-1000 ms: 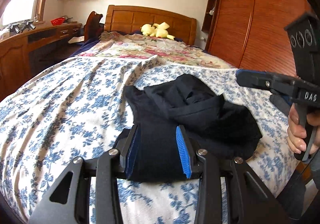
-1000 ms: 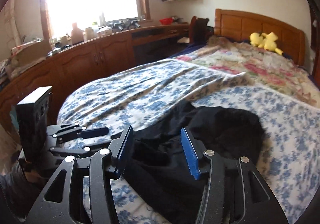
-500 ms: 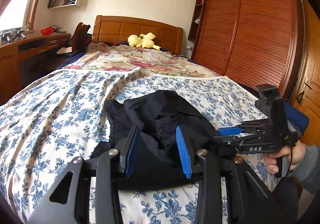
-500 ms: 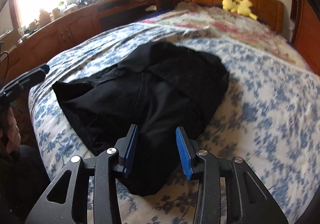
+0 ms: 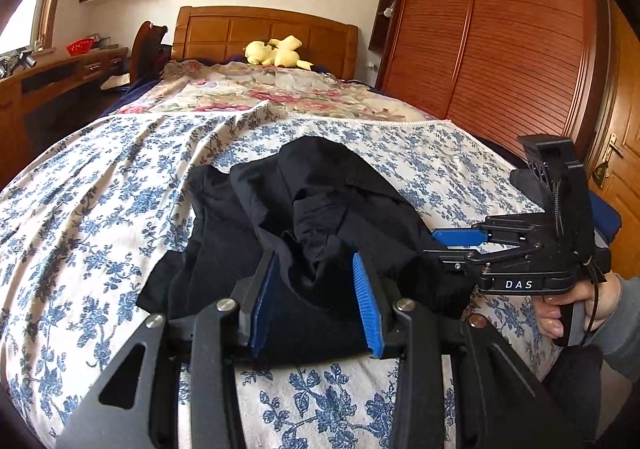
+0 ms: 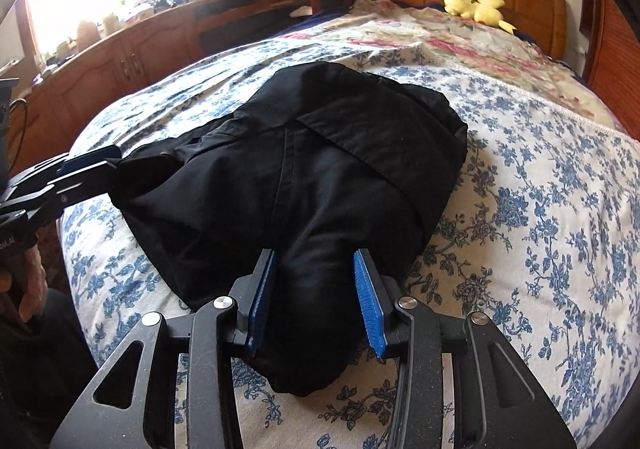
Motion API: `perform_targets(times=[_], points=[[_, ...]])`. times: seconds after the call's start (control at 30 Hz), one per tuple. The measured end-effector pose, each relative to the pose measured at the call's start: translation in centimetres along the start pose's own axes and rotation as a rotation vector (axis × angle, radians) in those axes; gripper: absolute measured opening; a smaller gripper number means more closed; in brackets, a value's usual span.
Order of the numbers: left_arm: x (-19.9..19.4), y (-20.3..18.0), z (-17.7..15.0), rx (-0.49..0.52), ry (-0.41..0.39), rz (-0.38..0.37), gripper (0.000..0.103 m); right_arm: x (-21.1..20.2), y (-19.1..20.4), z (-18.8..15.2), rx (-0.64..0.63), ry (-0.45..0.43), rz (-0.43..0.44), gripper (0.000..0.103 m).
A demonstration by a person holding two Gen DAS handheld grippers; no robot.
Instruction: Fold large clothes
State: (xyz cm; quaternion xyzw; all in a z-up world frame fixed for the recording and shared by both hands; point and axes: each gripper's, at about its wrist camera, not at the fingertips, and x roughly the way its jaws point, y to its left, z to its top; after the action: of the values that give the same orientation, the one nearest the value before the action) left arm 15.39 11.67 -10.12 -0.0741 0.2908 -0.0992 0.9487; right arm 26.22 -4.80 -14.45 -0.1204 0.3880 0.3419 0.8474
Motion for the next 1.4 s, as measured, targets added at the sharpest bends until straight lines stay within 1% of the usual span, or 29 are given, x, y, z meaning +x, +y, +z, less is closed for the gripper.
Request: perform_targets(times=[0.27, 0.33, 0.43, 0.47, 0.5, 0.53, 0.57, 0.6, 0.67, 0.77, 0.83, 0.93, 1.07, 1.2, 1.3, 1.4], points=[[1.9, -0.2, -0.4, 0.001, 0.059, 0.015, 0.036, 0.0, 0.1, -0.1, -0.005, -0.001, -0.005, 0.04], [2.3, -0.3, -0.5, 0.002, 0.077, 0.002, 0.036, 0.0, 0.1, -0.1, -0.004, -0.002, -0.007, 0.04], [2.4, -0.3, -0.5, -0.003, 0.079, -0.014, 0.036, -0.3, 0.3, -0.1, -0.011, -0.002, -0.014, 0.04], [2.4, -0.3, -0.5, -0.008, 0.08, -0.022, 0.033, -0.4, 0.3, -0.1, -0.012, -0.003, -0.013, 0.041], [2.4, -0.1, -0.5, -0.013, 0.081, -0.037, 0.018, -0.6, 0.3, -0.1, -0.012, -0.003, -0.012, 0.041], [2.4, 0.0, -0.4, -0.021, 0.083, -0.047, 0.015, -0.7, 0.3, 0.0, -0.013, -0.002, -0.011, 0.041], [2.3, 0.1, -0.3, -0.023, 0.084, -0.051, 0.006, -0.9, 0.3, 0.0, -0.015, -0.003, -0.009, 0.041], [2.1, 0.1, -0.2, -0.014, 0.08, -0.052, 0.005, -1.1, 0.3, 0.1, -0.018, -0.004, -0.009, 0.042], [1.0, -0.1, 0.1, 0.001, 0.04, -0.045, 0.004, -1.5, 0.5, 0.2, -0.03, -0.013, -0.012, 0.042], [-0.8, 0.4, 0.6, -0.01, -0.019, -0.037, 0.004, -2.2, 1.0, 0.7, -0.052, -0.035, -0.011, 0.041], [-1.9, 1.4, 0.9, -0.031, -0.053, -0.021, 0.004, -2.5, 1.5, 1.2, -0.06, -0.049, 0.009, 0.041], [-2.8, 3.5, 1.0, -0.06, -0.073, 0.013, 0.004, -2.7, 2.6, 1.9, -0.073, -0.065, 0.032, 0.041], [-3.4, 6.4, 0.6, -0.104, -0.07, 0.06, 0.004, -2.4, 4.6, 3.0, -0.099, -0.072, 0.076, 0.039], [-3.3, 7.7, -0.3, -0.099, -0.051, 0.117, 0.004, -1.9, 6.3, 3.6, -0.134, -0.074, 0.1, 0.039], [-3.0, 8.3, -1.1, -0.102, -0.029, 0.123, 0.004, -1.3, 6.7, 3.5, -0.14, -0.064, 0.115, 0.039], [-2.9, 8.6, -1.8, -0.102, -0.014, 0.123, 0.004, 0.0, 6.9, 2.8, -0.144, -0.019, 0.136, 0.039]])
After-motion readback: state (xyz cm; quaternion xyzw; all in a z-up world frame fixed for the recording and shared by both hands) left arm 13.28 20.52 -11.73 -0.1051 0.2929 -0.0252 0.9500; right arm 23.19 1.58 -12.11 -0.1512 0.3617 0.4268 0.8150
